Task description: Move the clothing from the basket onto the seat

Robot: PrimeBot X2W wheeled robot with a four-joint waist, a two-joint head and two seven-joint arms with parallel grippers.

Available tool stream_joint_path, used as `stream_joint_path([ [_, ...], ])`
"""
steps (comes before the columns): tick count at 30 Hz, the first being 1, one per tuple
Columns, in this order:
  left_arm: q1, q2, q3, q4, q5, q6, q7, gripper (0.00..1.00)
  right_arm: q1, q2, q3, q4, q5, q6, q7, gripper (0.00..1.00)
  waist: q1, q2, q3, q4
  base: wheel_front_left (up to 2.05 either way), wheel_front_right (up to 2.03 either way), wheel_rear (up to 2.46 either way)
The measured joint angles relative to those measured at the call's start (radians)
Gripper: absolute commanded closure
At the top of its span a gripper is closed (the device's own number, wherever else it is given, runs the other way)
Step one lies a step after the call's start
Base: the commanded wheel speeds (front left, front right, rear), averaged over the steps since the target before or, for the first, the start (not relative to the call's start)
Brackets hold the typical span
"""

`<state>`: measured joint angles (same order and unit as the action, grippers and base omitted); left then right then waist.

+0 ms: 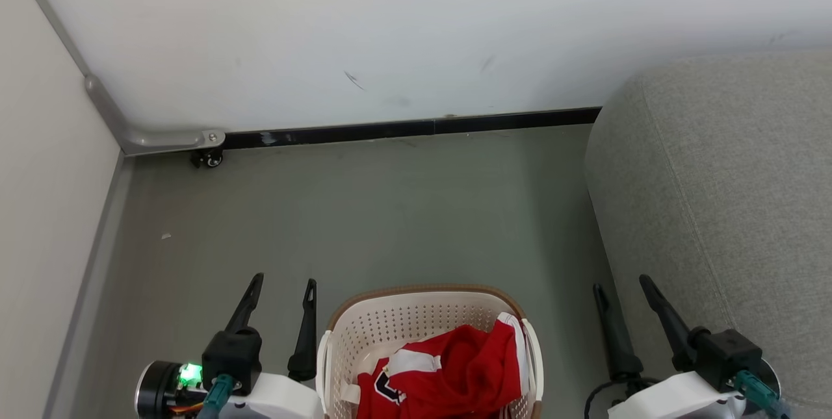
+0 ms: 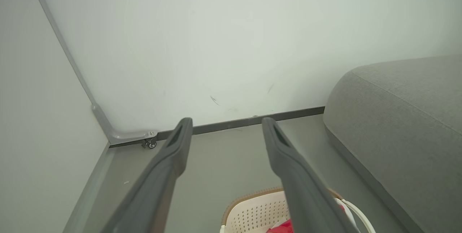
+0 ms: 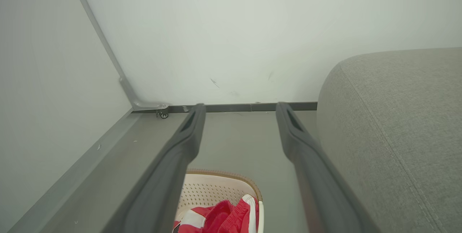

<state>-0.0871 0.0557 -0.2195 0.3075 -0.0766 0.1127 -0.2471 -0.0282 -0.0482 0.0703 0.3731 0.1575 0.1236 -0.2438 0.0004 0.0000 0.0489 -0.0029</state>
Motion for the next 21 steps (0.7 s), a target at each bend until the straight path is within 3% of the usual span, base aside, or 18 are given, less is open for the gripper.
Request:
stream_joint_path([
  [21, -0.105, 0.03, -0.09, 0.15, 0.09, -0.053, 0.0, 0.0, -0.039, 0.002, -0.067, -0.138, -0.012, 0.0, -0.004, 0.0, 0.0, 0.0, 0.118, -0.038, 0.0, 0.0, 0.0],
])
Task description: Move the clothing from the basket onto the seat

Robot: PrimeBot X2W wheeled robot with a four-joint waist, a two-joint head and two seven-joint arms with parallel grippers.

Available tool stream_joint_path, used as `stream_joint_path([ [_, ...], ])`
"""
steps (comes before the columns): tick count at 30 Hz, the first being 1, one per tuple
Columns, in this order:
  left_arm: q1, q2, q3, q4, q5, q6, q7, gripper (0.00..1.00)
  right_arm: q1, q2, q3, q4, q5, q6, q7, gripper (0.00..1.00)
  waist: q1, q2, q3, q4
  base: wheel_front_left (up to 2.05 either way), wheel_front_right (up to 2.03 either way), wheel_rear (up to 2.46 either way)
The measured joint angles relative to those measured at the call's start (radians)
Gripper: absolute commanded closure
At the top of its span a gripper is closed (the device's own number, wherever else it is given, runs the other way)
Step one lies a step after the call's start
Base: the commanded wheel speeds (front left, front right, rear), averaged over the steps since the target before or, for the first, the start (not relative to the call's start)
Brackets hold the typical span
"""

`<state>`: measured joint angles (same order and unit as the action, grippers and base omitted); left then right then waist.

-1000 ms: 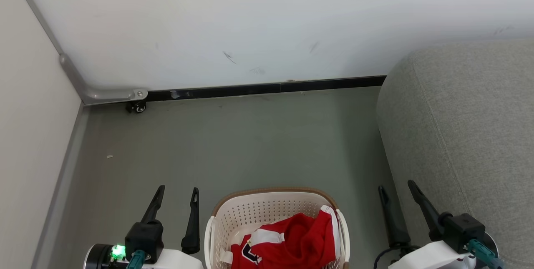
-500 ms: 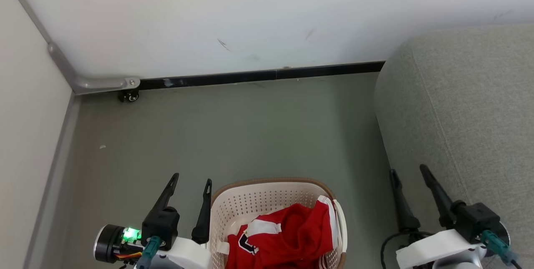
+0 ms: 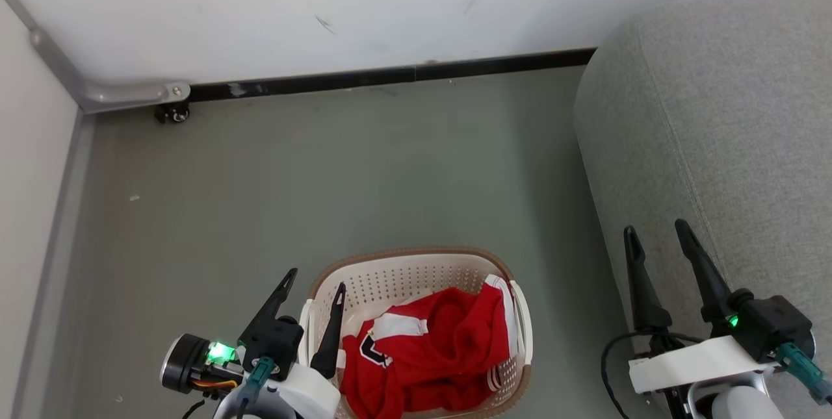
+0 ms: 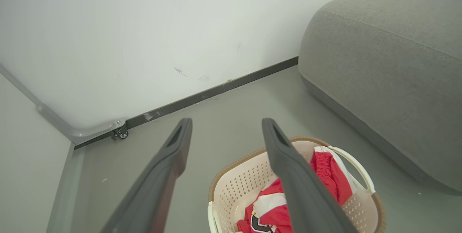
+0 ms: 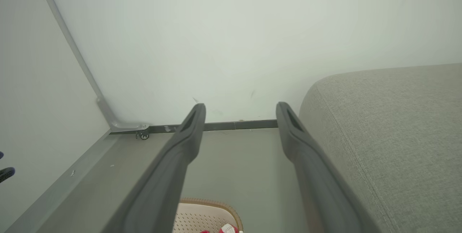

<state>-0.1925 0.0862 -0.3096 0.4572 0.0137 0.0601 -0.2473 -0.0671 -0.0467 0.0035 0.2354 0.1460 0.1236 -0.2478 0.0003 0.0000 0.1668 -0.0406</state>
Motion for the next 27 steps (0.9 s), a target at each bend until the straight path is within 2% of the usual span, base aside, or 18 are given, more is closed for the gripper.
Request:
stream_joint_path([
  [10, -0.054, -0.001, -0.014, 0.081, 0.017, 0.0, -0.001, 0.0, -0.042, 0.0, -0.008, -0.102, 0.0, 0.0, -0.001, 0.0, 0.0, 0.0, 0.09, -0.027, 0.0, 0.0, 0.0],
  [27, -0.167, -0.001, -0.033, 0.143, 0.033, -0.009, -0.001, 0.0, -0.105, 0.001, -0.065, -0.2, 0.003, 0.0, -0.002, 0.0, 0.0, 0.0, 0.259, -0.086, 0.0, 0.0, 0.0],
])
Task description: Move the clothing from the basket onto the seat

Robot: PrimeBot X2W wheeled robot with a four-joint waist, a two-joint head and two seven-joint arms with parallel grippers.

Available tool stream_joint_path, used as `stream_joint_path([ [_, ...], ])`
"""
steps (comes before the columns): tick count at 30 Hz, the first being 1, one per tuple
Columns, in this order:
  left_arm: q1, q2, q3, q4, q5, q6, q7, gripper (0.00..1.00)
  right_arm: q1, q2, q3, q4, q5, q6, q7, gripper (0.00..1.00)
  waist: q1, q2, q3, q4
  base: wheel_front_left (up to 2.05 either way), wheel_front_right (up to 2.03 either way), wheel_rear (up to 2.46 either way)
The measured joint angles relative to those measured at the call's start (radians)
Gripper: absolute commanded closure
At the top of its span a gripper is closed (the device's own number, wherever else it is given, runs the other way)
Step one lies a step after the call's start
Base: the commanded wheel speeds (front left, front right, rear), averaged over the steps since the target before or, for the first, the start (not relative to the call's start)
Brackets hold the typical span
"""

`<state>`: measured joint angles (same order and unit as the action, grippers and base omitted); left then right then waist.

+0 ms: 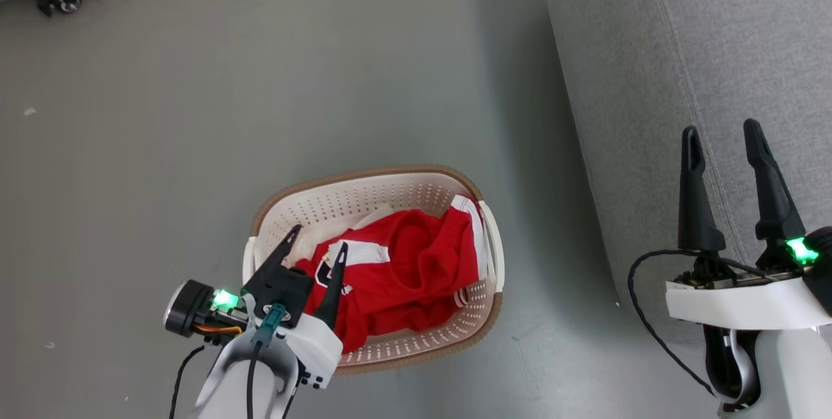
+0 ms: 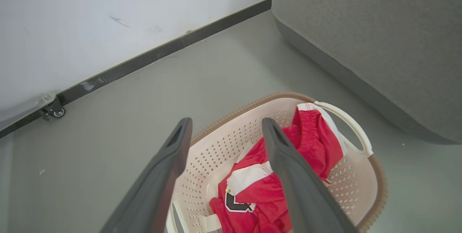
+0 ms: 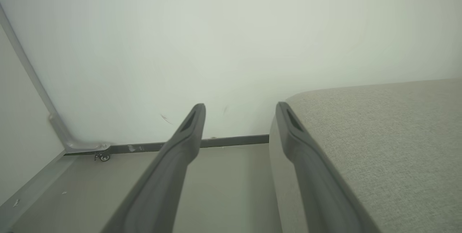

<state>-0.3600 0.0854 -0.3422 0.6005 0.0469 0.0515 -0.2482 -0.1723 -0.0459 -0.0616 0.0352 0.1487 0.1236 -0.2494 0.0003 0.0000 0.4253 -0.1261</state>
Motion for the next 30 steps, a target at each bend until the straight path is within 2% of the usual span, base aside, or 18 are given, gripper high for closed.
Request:
stream_joint_path([
  [12, -0.074, 0.012, -0.026, 0.041, 0.037, -0.001, 0.0, 0.0, -0.06, 0.001, -0.021, -0.037, 0.031, 0.0, 0.0, 0.0, 0.0, 0.0, 0.115, -0.049, 0.0, 0.0, 0.0],
  [30, -0.194, 0.048, -0.073, 0.163, 0.091, -0.039, 0.0, 0.0, -0.132, 0.002, -0.004, -0.058, 0.103, 0.0, 0.0, 0.0, -0.0001, 0.0, 0.255, -0.135, 0.0, 0.0, 0.0],
])
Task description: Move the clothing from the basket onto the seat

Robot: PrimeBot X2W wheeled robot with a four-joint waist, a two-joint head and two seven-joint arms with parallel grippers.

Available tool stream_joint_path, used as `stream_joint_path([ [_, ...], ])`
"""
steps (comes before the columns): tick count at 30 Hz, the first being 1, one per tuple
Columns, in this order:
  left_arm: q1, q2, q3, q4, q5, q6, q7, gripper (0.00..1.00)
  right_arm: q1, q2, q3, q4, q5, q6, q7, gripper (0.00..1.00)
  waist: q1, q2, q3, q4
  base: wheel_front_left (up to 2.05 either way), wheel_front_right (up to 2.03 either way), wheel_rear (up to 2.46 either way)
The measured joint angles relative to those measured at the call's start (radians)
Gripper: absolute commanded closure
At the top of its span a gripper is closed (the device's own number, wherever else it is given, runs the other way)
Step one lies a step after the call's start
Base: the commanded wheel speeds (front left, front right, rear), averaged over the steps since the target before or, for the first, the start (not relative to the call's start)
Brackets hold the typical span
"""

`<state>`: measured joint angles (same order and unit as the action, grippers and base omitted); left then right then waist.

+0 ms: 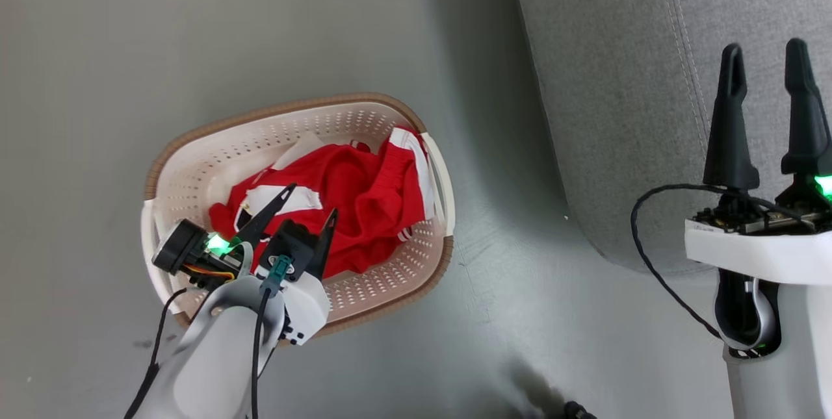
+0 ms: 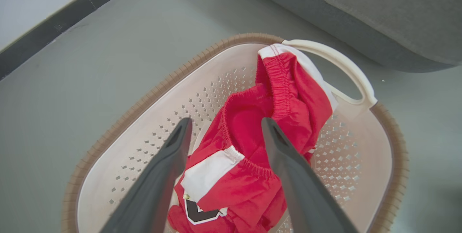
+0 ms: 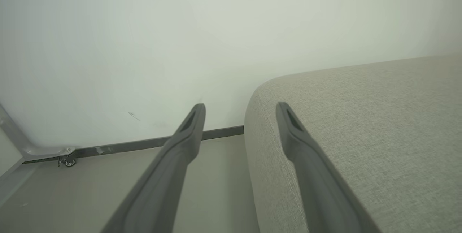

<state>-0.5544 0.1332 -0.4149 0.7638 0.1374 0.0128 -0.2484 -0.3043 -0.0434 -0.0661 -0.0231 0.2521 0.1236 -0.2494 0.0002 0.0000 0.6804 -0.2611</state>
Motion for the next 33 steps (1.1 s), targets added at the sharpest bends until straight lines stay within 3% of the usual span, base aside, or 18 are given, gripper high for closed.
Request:
stream_joint_path([
  [23, -0.13, 0.015, 0.007, 0.153, 0.005, -0.023, 0.002, 0.0, -0.115, 0.001, 0.048, -0.018, 0.044, 0.0, 0.0, 0.0, 0.0, 0.0, 0.141, -0.1, 0.0, 0.0, 0.0],
  [33, -0.173, 0.016, 0.049, 0.224, -0.014, 0.003, 0.039, 0.0, -0.134, 0.001, 0.053, -0.017, 0.048, 0.0, 0.0, 0.0, -0.0001, 0.0, 0.185, -0.122, 0.0, 0.0, 0.0],
])
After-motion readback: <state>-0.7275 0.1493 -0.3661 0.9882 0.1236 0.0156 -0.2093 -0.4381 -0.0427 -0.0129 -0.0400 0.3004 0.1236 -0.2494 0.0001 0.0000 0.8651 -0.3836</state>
